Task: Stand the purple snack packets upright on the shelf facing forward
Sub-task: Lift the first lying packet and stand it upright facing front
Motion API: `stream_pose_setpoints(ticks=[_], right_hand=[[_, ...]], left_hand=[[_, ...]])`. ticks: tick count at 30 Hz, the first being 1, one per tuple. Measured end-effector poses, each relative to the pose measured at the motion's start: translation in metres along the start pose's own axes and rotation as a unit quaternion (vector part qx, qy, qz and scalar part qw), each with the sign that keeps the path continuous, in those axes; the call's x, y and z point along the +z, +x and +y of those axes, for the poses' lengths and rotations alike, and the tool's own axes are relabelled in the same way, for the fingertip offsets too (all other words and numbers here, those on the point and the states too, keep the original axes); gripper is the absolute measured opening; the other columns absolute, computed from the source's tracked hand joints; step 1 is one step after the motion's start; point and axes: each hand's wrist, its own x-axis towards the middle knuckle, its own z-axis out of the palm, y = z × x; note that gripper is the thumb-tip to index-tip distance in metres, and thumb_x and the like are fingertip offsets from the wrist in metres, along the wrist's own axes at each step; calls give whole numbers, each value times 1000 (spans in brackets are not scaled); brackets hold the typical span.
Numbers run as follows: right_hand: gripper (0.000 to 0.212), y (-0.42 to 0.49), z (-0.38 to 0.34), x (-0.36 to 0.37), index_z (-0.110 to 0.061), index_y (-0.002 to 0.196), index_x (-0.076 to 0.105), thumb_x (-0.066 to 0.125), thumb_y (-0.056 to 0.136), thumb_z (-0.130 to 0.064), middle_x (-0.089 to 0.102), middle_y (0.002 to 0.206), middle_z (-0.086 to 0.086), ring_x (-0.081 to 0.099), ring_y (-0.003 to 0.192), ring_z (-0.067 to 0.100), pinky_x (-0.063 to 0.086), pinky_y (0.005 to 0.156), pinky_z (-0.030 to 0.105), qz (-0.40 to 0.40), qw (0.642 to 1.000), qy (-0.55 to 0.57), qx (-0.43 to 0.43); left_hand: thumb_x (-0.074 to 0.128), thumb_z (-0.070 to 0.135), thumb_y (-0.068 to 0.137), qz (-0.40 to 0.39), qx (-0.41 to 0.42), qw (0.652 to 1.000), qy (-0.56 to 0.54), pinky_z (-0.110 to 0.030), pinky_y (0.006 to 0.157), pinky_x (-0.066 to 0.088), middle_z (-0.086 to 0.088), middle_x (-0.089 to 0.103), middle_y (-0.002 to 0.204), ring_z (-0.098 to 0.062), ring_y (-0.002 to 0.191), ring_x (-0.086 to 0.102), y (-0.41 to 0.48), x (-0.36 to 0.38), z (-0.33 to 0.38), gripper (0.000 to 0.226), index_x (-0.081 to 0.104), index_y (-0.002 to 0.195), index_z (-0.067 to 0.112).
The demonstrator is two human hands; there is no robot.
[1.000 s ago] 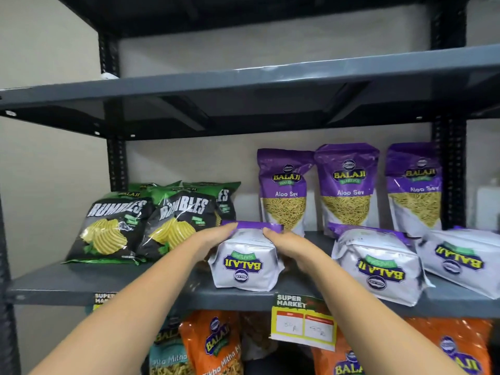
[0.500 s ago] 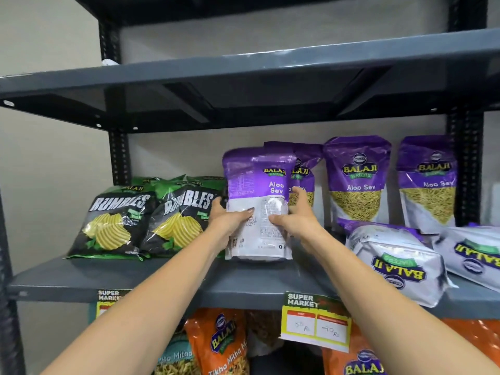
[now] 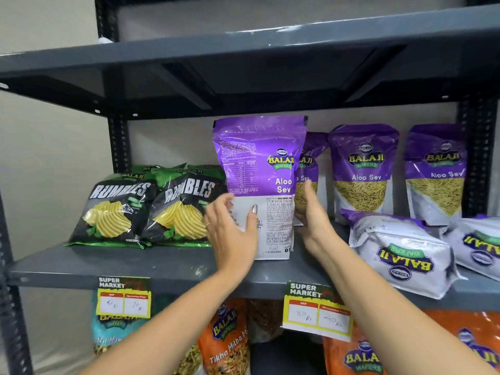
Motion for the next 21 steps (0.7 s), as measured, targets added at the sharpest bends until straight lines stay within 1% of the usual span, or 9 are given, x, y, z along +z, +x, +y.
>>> stream_pose_setpoints(ticks=[2,4,7,9,11,15,17,19,21], right_hand=[[61,7,-5,1,-15,101,60,29,91,-67,66,81,5,58,71,17,42,63,28,-11,996,67,59],[65,12,-4,2,-15,95,61,19,94,-65,68,65,3,54,55,13,36,57,26,-38,992,87,82],[51,13,-1,5,-18,76,59,26,100,-51,54,37,-7,38,34,5,27,46,22,0,996,50,71],[34,13,0,3,-19,70,53,39,100,-25,47,32,-8,37,27,1,29,36,16,31,998,16,48],[21,14,0,1,-17,76,57,50,94,-7,54,37,-7,42,29,1,30,34,13,34,999,-1,34],[15,13,0,2,-16,91,60,70,83,-9,62,62,-2,49,49,5,35,46,19,24,998,-53,36],[41,10,-2,1,-20,115,55,75,79,-15,60,88,1,46,65,5,32,53,24,22,995,-89,45],[66,8,-4,1,-19,135,46,78,77,-18,60,115,4,53,85,8,37,66,25,3,993,-108,43],[88,8,-4,0,-15,148,35,80,73,-14,60,131,5,57,105,14,41,88,27,-35,992,-111,49]], left_hand=[[64,34,78,-48,-31,998,-32,-48,92,46,11,42,91,-25,95,55,-10,4,7,26,52,99,26],[65,31,81,-91,-102,989,-54,-46,98,44,12,41,94,-26,102,56,-14,11,6,22,49,97,28],[64,39,85,-118,-161,979,-40,-48,107,37,0,41,117,-26,119,47,-12,19,1,27,44,101,31],[62,51,82,-141,-175,974,-25,-46,108,34,-5,38,126,-27,124,40,-8,23,1,39,43,108,29],[61,61,76,-167,-188,967,-39,-41,109,34,-8,37,131,-27,126,39,-5,26,3,62,41,120,22],[54,86,46,-196,-226,952,-63,-45,105,40,-2,48,127,-23,118,52,6,30,13,97,42,118,22],[59,90,38,-196,-252,944,-82,-42,98,46,-6,61,116,-25,107,61,16,33,12,105,50,112,16],[66,89,37,-194,-263,937,-120,-32,82,49,-16,68,103,-28,93,67,26,35,4,112,56,109,3],[72,77,54,-209,-274,927,-152,-33,79,51,-8,68,94,-20,86,66,33,28,0,85,56,100,7]])
